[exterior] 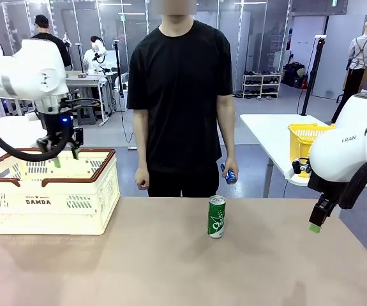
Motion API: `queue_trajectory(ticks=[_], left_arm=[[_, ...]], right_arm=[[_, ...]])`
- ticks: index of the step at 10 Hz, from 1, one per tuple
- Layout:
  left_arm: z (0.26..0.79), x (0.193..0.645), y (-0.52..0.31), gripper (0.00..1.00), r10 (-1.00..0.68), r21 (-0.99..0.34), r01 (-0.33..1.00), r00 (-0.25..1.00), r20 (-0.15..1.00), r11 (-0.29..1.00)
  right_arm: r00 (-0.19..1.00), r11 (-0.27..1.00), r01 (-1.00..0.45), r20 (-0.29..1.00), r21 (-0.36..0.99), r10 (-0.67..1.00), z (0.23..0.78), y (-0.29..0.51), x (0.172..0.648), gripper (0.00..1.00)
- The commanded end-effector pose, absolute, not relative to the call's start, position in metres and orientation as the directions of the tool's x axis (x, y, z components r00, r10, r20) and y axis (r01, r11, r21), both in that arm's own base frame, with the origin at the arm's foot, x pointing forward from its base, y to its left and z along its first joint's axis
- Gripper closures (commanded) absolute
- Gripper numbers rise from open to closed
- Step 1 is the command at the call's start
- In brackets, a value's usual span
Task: Place the drinks into the Shopping basket.
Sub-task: Pick up one drink and place it into the Shopping basket.
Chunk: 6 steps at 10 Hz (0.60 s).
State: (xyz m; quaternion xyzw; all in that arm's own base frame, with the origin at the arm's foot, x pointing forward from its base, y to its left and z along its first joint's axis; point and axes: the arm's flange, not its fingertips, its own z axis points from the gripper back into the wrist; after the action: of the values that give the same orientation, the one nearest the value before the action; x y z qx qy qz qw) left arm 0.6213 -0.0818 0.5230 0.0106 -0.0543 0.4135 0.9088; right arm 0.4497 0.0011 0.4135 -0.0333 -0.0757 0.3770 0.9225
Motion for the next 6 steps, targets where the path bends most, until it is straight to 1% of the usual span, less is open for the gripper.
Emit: queue_trajectory(ticks=[1,2,3,4,6], left_arm=[[0.507,0.548,-0.054,0.32,0.585,-0.043,-0.589,0.787,0.193,0.807],[0.505,0.524,-0.043,0.32,0.486,-0.035,-0.490,0.847,0.216,0.871],[0.500,0.506,-0.036,0.32,0.339,0.012,-0.347,0.922,0.185,0.938],[0.496,0.495,-0.030,0.32,0.257,-0.035,-0.255,0.954,0.156,0.966],[0.487,0.480,-0.013,0.32,0.178,-0.096,-0.165,0.972,0.154,0.982]], right_arm=[[0.705,0.714,-0.690,0.114,-0.118,0.700,0.413,0.001,0.449,0.19],[0.705,0.714,-0.690,0.114,-0.118,0.700,0.413,0.001,0.449,0.19],[0.705,0.714,-0.690,0.114,-0.118,0.700,0.413,0.001,0.449,0.19],[0.705,0.714,-0.690,0.114,-0.118,0.700,0.413,0.001,0.449,0.19],[0.705,0.714,-0.690,0.114,-0.118,0.700,0.413,0.001,0.449,0.19]])
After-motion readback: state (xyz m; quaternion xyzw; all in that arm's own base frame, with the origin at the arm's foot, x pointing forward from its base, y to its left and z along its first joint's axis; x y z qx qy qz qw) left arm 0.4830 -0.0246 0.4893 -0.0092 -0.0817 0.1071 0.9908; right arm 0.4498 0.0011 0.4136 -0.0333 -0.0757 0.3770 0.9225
